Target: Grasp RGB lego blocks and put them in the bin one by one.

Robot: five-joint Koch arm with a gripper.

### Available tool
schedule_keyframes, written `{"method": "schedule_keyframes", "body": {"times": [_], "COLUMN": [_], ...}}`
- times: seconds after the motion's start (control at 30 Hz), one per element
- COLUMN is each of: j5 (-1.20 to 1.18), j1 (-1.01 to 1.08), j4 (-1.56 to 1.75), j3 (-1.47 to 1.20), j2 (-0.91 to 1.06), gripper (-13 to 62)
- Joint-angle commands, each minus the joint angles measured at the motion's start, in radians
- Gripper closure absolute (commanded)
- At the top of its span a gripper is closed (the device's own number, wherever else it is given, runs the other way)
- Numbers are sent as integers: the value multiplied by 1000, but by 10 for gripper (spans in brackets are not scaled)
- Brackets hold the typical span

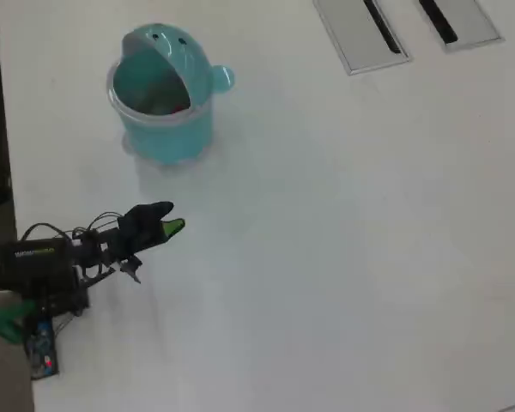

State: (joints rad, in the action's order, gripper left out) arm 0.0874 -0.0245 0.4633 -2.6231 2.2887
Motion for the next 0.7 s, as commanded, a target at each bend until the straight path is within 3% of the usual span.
{"method": "schedule_keyframes", "body": {"times": [0.0, 0.67], "j5": [2, 8], "j1": [-3, -5], "j4": [132, 403], "j3": [14, -350], "j2": [69, 69], "gripper": [163, 162]}}
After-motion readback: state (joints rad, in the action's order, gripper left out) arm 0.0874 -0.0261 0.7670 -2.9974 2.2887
